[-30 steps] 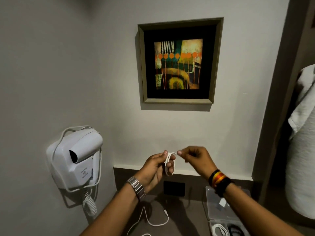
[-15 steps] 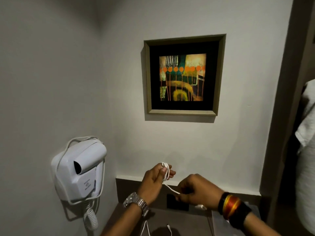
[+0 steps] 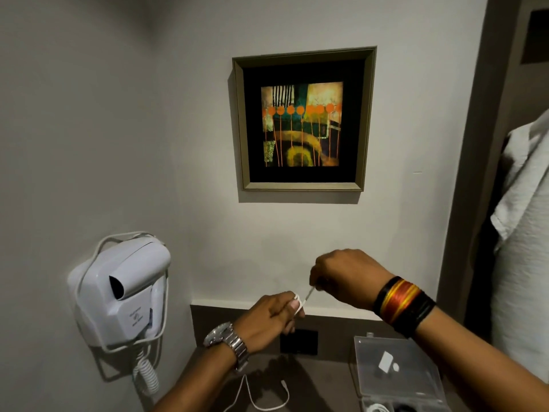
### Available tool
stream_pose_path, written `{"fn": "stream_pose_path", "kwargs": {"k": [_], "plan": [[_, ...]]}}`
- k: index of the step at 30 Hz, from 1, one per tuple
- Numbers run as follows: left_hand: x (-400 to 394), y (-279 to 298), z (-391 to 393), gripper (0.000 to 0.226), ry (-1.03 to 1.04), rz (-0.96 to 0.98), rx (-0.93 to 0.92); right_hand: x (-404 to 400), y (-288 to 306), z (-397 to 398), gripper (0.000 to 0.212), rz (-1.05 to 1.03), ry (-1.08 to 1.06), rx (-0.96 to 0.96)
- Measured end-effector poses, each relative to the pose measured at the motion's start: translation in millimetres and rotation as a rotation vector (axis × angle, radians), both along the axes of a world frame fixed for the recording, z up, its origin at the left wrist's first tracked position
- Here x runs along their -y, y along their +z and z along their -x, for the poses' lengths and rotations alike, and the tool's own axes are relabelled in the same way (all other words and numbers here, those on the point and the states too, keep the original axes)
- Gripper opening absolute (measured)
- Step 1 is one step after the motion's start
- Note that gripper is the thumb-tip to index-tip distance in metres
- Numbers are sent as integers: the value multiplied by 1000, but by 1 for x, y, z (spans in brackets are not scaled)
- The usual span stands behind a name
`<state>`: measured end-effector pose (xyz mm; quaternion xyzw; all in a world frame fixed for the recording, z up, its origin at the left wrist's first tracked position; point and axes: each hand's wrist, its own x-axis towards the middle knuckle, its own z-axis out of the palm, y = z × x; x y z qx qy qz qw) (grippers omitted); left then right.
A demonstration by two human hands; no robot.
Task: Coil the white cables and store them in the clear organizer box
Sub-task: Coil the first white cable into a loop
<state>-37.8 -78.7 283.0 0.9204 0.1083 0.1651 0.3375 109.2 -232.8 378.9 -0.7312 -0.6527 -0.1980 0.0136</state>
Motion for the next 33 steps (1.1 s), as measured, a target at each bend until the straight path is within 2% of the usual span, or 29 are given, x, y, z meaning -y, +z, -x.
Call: {"fn": "stream_pose_path", "kwargs": {"k": [4,8,12,13,14,17,19,21,23,29,31,33], "plan": [[13,7,1,39,-113,236,-51,-2,-14,-16,17,-263,124,-95],[22,17,0,29,-165,399,31,-4,-43,-21,15,-410,103,-204],[23,21,-2,29,-213,663,139,-4,-65,-18,16,-517,84,-293],[23,22,-3,29,-223,721,176,-4,-70,-16,16,-533,91,-365],[23,22,-5,28,-233,777,212,-5,-74,-14,16,-537,113,-519],[23,22,-8,29,-228,892,290,-5,-79,-9,24,-529,194,-1246],[22,21,-6,32,-224,964,328,-2,-84,-9,26,-491,253,-1511],[21,20,-5,31,-232,1062,353,1,-89,-10,29,-436,283,-1557],[22,21,-4,29,-254,1151,357,0,-92,-9,29,-419,269,-1522],[24,24,-2,26,-302,1299,319,-1,-87,-8,10,-491,63,-1392],[26,24,-1,25,-312,1310,310,-1,-86,-6,10,-493,55,-1448],[28,25,-1,26,-299,1307,320,-1,-85,-4,12,-479,94,-1586]]}}
